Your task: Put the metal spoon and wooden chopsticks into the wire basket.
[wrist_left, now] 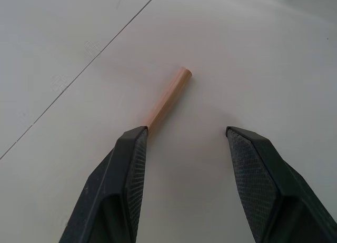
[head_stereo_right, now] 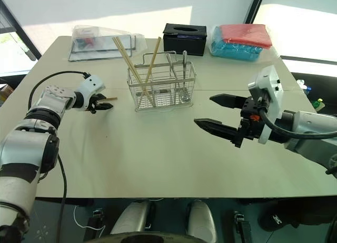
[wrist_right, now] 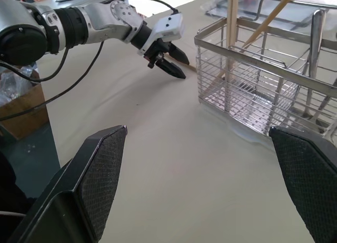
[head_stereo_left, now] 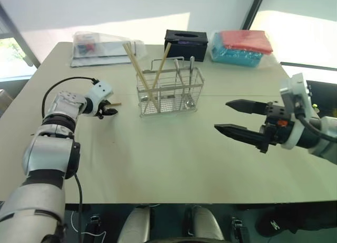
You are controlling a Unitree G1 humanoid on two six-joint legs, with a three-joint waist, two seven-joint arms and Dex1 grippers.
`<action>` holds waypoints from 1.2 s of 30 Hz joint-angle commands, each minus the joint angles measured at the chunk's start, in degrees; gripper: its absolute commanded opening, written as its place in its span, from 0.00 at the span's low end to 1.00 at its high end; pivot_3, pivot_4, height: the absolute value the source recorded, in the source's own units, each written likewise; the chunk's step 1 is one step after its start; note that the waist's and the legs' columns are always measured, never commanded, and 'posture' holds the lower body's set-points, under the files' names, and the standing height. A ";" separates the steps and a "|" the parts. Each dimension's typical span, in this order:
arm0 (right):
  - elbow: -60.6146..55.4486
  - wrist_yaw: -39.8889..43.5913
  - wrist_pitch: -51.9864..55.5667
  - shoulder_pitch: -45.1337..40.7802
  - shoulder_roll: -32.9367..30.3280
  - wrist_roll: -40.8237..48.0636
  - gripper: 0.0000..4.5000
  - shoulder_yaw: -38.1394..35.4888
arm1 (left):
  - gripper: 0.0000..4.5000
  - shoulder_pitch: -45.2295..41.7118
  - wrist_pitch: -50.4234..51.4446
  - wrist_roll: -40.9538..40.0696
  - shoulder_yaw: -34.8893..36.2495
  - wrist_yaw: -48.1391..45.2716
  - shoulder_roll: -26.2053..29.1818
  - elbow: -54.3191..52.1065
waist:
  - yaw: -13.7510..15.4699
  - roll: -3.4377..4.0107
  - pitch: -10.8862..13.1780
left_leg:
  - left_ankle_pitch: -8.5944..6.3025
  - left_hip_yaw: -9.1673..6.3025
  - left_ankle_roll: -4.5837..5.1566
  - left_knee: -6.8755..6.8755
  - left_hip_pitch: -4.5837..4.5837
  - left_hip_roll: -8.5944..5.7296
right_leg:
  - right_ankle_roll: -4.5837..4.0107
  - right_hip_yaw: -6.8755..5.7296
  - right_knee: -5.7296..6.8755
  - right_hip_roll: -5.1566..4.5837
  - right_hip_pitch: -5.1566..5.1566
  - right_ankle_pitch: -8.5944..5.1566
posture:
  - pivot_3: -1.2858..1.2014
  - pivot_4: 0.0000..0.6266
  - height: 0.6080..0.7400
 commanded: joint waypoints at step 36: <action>-2.85 -5.87 -0.87 4.53 -1.12 3.81 1.00 -6.30 | 0.56 -0.69 4.11 2.45 2.32 7.15 0.06 1.49 | -0.08 -0.07 0.04 | -0.02 0.02 0.03 -0.02 -0.08 -0.01 | 0.00 -0.01 -0.05 0.01 -0.07 0.00 | 0.52 0.24 0.45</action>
